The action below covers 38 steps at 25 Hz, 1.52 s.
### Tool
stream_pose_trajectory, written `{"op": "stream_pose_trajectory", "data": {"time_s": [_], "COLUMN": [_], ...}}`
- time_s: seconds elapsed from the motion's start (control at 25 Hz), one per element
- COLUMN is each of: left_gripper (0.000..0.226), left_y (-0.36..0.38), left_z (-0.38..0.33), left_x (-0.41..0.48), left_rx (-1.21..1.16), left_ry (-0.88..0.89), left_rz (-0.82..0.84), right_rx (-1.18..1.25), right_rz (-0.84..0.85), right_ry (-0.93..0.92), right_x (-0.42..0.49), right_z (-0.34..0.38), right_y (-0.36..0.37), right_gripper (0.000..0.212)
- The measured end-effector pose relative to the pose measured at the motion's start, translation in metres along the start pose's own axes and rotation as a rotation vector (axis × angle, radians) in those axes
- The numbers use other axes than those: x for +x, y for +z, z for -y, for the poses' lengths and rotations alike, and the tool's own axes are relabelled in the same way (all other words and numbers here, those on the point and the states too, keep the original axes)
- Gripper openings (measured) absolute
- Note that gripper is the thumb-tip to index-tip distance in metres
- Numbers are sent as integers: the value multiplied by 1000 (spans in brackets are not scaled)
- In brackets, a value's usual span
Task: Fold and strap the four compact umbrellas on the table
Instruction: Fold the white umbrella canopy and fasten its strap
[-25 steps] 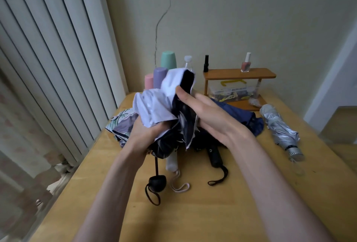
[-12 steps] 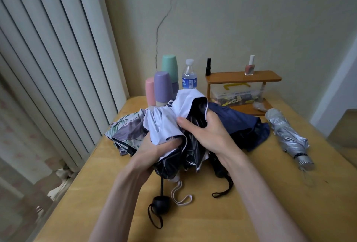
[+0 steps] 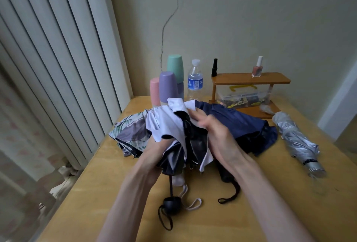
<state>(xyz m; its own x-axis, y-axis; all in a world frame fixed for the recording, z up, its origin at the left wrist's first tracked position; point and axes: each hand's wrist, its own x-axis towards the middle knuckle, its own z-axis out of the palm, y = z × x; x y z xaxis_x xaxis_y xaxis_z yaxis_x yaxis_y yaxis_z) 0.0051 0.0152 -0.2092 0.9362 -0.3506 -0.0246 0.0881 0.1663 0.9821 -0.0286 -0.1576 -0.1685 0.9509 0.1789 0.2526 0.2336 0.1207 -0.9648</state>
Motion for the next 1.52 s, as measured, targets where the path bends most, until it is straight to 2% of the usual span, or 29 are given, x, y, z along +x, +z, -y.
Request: {"op": "stream_pose_trajectory", "data": {"time_s": [0.04, 0.08, 0.2, 0.28, 0.36, 0.44, 0.56, 0.64, 0.72, 0.84, 0.96, 1.04, 1.12, 1.2, 1.28, 1.44, 1.52], "left_gripper": [43, 37, 34, 32, 46, 63, 55, 49, 47, 50, 53, 53, 65, 70, 59, 53, 56], "left_y": [3, 7, 18, 17, 15, 17, 23, 19, 13, 9, 6, 4, -3, -11, -16, -18, -17], "left_z": [0, 0, -3, -7, -10, -8, -10, -13, -18, -20, -22, -25, -28, -28, -29, -29, -31], "left_x": [1, 2, -1, -1, -8, -6, 1, 3, -1, -2, 0, -2, -3, -6, -8, -4, -2], "left_rx": [59, 120, 267, 291, 106, 15, 39, 20, -9, 25, 109, 125, 98, 24, -54, -8, 25], "left_ry": [26, 62, 155, 187, 131, 73, 76, 66, 26, -8, 3, -2, -40, -76, -100, -56, -22], "left_rz": [-51, -89, -116, 3, 209, 213, 76, 78, 56, -28, -101, -83, -43, -9, 0, -40, -124], "right_rx": [65, 27, -192, -259, -293, -311, -133, 102, 220, 68, -358, -568, -569, -519, -520, -605, -381], "right_rz": [-2, -50, -253, -327, -350, -364, -268, -144, -47, -40, -172, -254, -401, -565, -662, -654, -518], "right_ry": [58, 88, 40, -23, -72, -145, -113, 17, 126, 59, -86, -195, -262, -244, -191, -129, -78], "right_x": [-2, -3, -3, -2, -2, 0, 2, -1, -8, -10, -9, -8, -8, -8, -7, -7, -10], "right_z": [7, 11, 7, 1, 1, -3, -7, 5, 23, 36, 42, 36, 32, 28, 21, 8, 13], "right_y": [0, 2, 10, 5, 1, 5, 21, 21, 13, 0, -3, -10, -18, -32, -44, -50, -45], "right_gripper": [41, 48, 65, 61, 50, 49, 54, 48, 48, 58, 66, 51, 26, 30, 33, 30, 27]}}
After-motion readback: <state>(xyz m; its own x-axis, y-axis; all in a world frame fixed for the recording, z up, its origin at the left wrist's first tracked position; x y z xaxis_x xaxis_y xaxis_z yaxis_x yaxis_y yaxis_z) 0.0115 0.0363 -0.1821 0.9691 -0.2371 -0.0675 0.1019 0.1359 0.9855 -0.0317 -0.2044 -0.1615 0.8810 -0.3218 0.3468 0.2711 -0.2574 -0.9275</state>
